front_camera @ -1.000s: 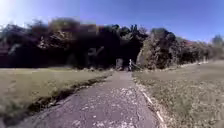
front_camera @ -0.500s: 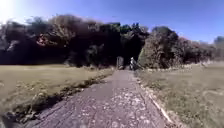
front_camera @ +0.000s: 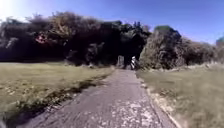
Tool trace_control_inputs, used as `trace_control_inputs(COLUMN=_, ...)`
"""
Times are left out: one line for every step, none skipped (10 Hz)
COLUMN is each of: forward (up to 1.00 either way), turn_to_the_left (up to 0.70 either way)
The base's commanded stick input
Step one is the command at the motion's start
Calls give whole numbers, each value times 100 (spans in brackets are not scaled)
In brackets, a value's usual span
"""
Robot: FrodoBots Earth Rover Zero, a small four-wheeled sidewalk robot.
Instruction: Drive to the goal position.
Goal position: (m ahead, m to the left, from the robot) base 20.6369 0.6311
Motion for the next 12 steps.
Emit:
trace_control_inputs(forward=100, turn_to_the_left=-10)
trace_control_inputs(forward=100, turn_to_the_left=0)
trace_control_inputs(forward=100, turn_to_the_left=0)
trace_control_inputs(forward=100, turn_to_the_left=0)
trace_control_inputs(forward=100, turn_to_the_left=0)
trace_control_inputs(forward=100, turn_to_the_left=0)
trace_control_inputs(forward=100, turn_to_the_left=0)
trace_control_inputs(forward=100, turn_to_the_left=0)
trace_control_inputs(forward=100, turn_to_the_left=0)
trace_control_inputs(forward=100, turn_to_the_left=0)
trace_control_inputs(forward=100, turn_to_the_left=0)
trace_control_inputs(forward=100, turn_to_the_left=0)
